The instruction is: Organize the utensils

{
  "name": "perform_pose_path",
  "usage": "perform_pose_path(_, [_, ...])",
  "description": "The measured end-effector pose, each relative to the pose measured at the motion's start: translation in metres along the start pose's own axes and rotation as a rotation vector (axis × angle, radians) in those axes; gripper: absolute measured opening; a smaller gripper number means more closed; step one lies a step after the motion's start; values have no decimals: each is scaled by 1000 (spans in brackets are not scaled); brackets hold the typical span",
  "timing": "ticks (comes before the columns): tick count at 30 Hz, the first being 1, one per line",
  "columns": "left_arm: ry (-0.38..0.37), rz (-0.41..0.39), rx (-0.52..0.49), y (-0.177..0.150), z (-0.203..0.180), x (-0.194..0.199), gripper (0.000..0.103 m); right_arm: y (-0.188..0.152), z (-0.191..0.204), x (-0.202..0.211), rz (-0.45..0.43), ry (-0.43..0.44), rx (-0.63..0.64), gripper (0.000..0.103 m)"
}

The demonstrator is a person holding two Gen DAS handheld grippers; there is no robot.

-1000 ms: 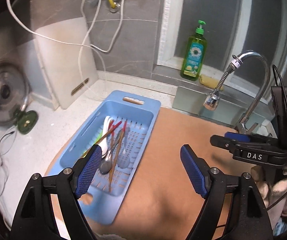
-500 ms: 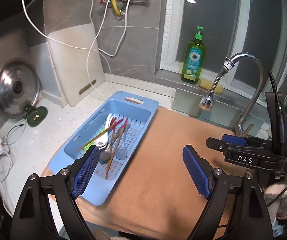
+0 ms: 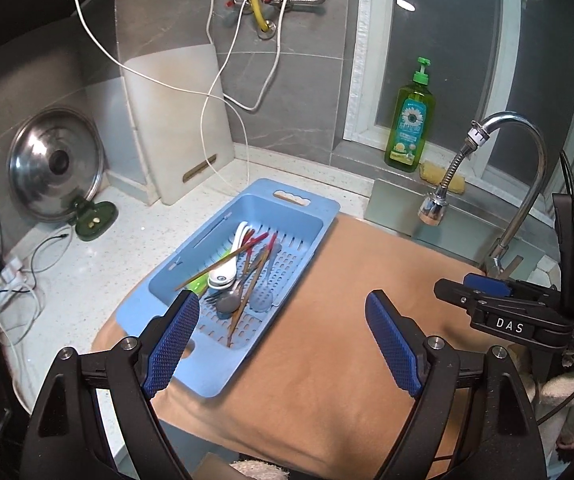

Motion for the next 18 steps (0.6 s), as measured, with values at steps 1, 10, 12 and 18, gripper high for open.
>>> perform_pose_path(1, [-3,2,-3,0,0,0,85,0,0,0,-1,1,0,56])
perform_pose_path(10, [2,8,-16,-1,-2,-2,85,3,1,1,-8,3,-1,56])
perform_pose_path(12, [-1,9,-12,-2,-3,-2,85,2,1,-1,-3,2,2,56])
perform_pose_path(18, [1,-32,-50,-4,-9,4,85,0,-1,-3,6,5,-6,56])
Point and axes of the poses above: each gripper's, at about its wrist camera, not at the fingertips, and x roughly against the way its jaws point, z to its left, y to its top, the point moved 6 cm from there along -x, roughly the way its jaws point, and after that the axes turned 15 degrees about x, right-handed, at the moved point
